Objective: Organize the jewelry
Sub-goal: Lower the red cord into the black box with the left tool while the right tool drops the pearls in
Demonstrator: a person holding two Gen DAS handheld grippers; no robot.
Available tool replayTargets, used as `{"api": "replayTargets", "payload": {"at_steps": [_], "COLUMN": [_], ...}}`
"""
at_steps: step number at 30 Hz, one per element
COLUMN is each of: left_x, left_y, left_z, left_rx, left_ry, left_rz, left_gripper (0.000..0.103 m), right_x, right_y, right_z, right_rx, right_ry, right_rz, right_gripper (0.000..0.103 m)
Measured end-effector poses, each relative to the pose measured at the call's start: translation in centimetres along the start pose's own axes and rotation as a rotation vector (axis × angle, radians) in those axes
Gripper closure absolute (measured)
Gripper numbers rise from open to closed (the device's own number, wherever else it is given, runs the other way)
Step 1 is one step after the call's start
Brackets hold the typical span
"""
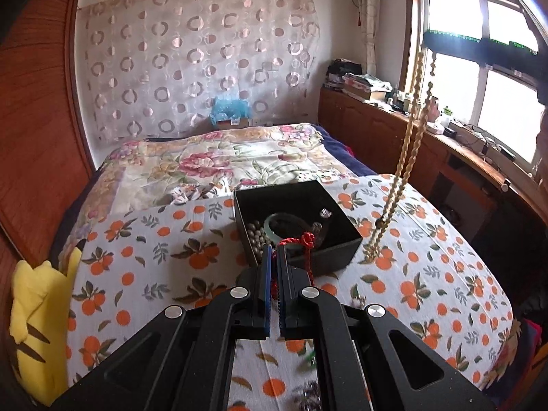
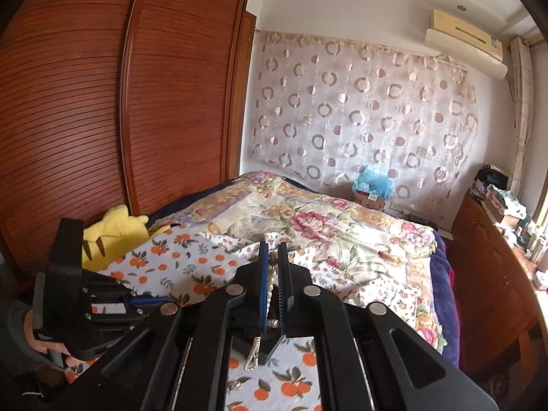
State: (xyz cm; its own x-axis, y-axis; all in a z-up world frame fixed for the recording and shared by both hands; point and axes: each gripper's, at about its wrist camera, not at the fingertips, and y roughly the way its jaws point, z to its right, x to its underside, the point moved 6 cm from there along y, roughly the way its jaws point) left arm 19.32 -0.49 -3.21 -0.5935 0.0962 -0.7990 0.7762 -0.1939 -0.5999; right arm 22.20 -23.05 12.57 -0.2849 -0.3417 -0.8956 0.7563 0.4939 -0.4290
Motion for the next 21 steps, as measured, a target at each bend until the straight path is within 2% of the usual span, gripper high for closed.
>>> {"api": "replayTargets", "payload": {"at_steps": [7,12,17,21], "left_x": [-1.6,-2.1,-2.2,-2.3], "left_y": [1.6,3.1,4.6,5.6], "left_z": [-0.2,-0.1,0.1,-0.1], "left_rx": [-0.013,-0.012,-0.021,-0.041], "left_ry": [-0.001,-0.003,0.004,0.008], "left_rz": [0.004,-0.007,-0.021,-0.028], "left_gripper": [0.101,0.101,0.101,0.101], "right_x": [-3.3,-4.6,-3.6,-0.6], "right_y": [1.4,3.6,6.5,9.3], "right_z": [1.3,2.3,3.0,3.1], "right_rx": [0.023,0.052,0.076,0.076], "right_ry": [0.01,0.017,0.017,0.027], "right_rz": [0.026,0.012,-0.029,-0.091], "right_gripper": [0.097,0.097,0.097,0.097]}}
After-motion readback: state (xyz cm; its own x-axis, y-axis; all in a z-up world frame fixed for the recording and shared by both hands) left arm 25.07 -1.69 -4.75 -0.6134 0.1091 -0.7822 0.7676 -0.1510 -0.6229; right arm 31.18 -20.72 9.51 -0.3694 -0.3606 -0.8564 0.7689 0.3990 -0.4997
